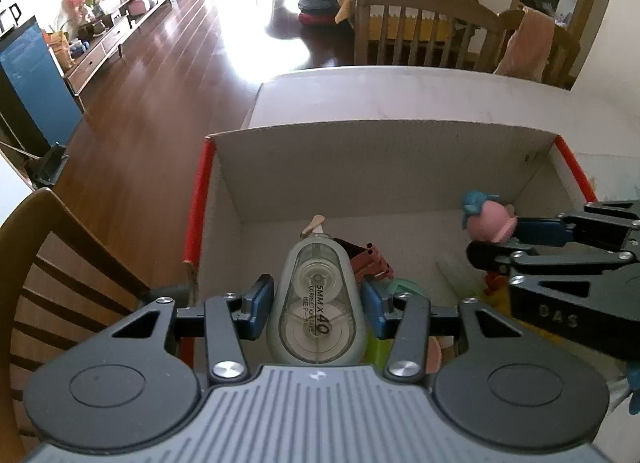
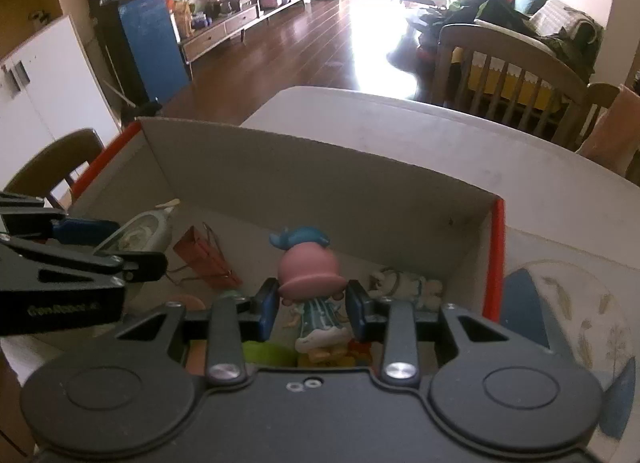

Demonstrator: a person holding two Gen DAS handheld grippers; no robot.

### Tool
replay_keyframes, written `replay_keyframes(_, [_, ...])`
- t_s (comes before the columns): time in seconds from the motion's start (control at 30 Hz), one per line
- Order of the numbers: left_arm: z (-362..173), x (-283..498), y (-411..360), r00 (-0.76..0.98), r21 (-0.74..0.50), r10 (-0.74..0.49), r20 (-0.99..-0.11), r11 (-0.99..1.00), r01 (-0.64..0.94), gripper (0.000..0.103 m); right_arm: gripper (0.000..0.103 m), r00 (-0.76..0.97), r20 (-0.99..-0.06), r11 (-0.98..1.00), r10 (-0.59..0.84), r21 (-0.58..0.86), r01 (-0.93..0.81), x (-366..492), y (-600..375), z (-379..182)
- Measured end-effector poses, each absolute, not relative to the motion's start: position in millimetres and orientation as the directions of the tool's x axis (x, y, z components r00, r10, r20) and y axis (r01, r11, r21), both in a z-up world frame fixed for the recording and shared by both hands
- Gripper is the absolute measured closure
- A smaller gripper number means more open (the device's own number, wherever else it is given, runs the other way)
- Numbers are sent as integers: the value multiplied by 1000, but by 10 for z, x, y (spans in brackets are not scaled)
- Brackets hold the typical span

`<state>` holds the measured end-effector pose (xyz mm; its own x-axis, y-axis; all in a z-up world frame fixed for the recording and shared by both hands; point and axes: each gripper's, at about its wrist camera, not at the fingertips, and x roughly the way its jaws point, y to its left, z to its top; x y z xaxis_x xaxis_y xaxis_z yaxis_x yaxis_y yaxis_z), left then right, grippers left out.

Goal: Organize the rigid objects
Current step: 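Carry the tape roller and doll figure over the cardboard box with both tools, then open both tools to release the tape roller and doll into the box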

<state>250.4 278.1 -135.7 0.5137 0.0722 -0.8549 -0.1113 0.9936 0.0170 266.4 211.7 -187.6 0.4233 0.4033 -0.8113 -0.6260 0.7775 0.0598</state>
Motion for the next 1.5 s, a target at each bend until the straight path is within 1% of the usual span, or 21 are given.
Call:
replay_keyframes(0.13, [-1395, 2517, 2774, 509, 35, 78, -857, 995, -94, 56, 68, 395, -839, 771, 374, 45, -635, 2655, 2175, -1925])
replay_keyframes(0.3, [-1457, 2533, 2744, 481, 27, 60, -874, 997, -75, 56, 68, 371, -860, 770, 351, 40, -637, 2666, 2223, -1970])
replay_keyframes(0.67, [-1552, 2484, 2767, 433, 3, 33, -901, 998, -70, 56, 65, 341, -876, 770, 342, 52, -636, 2649, 2217, -1976])
replay_keyframes(0.9, [-1506, 2453, 2749, 434, 1, 31, -900, 998, -69, 55, 60, 360, -863, 772, 354, 53, -633, 2597, 2145, -1939])
replay_keyframes(0.97, [-1488, 2426, 2737, 436, 0, 28, -899, 998, -65, 55, 60, 363, -857, 772, 366, 62, -632, 2566, 2100, -1909])
replay_keyframes(1.07, [-1452, 2376, 2726, 447, -5, 26, -894, 998, -69, 51, 54, 372, -846, 768, 382, 66, -638, 2522, 2046, -1841])
replay_keyframes(1.1, [-1444, 2368, 2723, 452, -7, 25, -892, 997, -70, 49, 53, 378, -839, 765, 391, 68, -640, 2497, 2025, -1812])
replay_keyframes(1.5, [-1129, 2096, 2709, 516, -20, 37, -856, 994, -104, 47, 46, 409, -761, 741, 504, 138, -657, 2261, 1744, -1419])
